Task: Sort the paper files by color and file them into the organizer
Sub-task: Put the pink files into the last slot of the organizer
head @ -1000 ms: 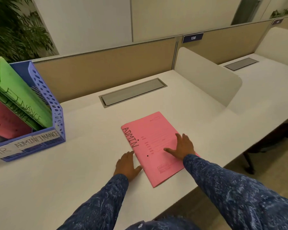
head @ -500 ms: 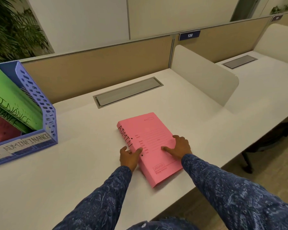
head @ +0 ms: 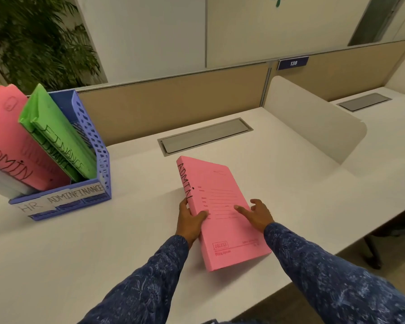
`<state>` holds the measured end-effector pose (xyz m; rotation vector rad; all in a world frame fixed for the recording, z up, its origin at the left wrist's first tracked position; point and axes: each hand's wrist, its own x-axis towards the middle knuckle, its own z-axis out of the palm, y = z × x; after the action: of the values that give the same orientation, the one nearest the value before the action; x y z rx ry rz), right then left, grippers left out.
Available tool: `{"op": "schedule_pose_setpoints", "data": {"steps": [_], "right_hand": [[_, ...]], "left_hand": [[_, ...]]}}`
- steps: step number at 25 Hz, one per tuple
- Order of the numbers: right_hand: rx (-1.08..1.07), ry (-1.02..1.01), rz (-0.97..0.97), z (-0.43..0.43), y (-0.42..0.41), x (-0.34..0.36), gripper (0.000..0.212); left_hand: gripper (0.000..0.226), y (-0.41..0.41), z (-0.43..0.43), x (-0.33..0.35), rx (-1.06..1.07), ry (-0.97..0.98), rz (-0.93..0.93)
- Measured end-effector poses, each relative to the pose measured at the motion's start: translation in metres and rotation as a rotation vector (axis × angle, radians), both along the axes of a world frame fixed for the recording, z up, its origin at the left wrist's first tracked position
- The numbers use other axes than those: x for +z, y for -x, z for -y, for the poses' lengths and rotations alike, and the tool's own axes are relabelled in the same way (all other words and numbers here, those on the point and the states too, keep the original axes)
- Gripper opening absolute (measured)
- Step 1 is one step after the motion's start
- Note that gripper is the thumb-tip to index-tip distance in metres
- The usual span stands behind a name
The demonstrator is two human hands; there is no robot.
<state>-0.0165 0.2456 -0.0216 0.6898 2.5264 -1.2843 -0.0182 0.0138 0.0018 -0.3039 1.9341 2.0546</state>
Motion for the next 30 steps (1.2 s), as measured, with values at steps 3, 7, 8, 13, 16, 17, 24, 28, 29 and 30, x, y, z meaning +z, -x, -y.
{"op": "schedule_pose_setpoints", "data": {"steps": [3, 7, 8, 13, 16, 17, 24, 28, 29, 30], "right_hand": [[-0.002, 0.156, -0.004, 0.042, 0.013, 0.004, 0.097], [0.05, 0.222, -0.041, 0.096, 0.027, 0.003, 0.081], [0.079, 0.249, -0.046, 0.113, 0.031, 0.002, 0.077], [0.079, 0.399, -0.119, 0.202, 0.035, -0.004, 0.057], [0.157, 0.432, -0.189, 0.257, 0.032, 0.003, 0.049], [0.195, 0.439, -0.22, 0.273, 0.03, 0.008, 0.047], [0.542, 0.431, -0.419, 0.377, 0.027, 0.067, 0.039], [0.702, 0.397, -0.441, 0.421, 0.037, 0.096, 0.046], [0.715, 0.375, -0.442, 0.429, 0.04, 0.098, 0.055], [0.709, 0.337, -0.451, 0.435, 0.041, 0.1, 0.067]], "left_hand": [[0.064, -0.008, 0.041, 0.014, -0.013, -0.026, -0.064], [0.057, -0.02, 0.108, 0.027, -0.011, -0.03, -0.114], [0.056, -0.023, 0.128, 0.029, 0.005, -0.016, -0.12], [0.05, -0.04, 0.214, 0.026, 0.128, 0.064, -0.107], [0.048, -0.049, 0.257, 0.028, 0.269, 0.116, -0.145], [0.048, -0.053, 0.272, 0.03, 0.315, 0.124, -0.166], [0.041, -0.094, 0.376, 0.047, 0.545, 0.091, -0.342], [0.037, -0.105, 0.416, 0.068, 0.627, 0.134, -0.402], [0.036, -0.106, 0.424, 0.072, 0.632, 0.146, -0.423], [0.035, -0.106, 0.431, 0.077, 0.636, 0.154, -0.447]]}}
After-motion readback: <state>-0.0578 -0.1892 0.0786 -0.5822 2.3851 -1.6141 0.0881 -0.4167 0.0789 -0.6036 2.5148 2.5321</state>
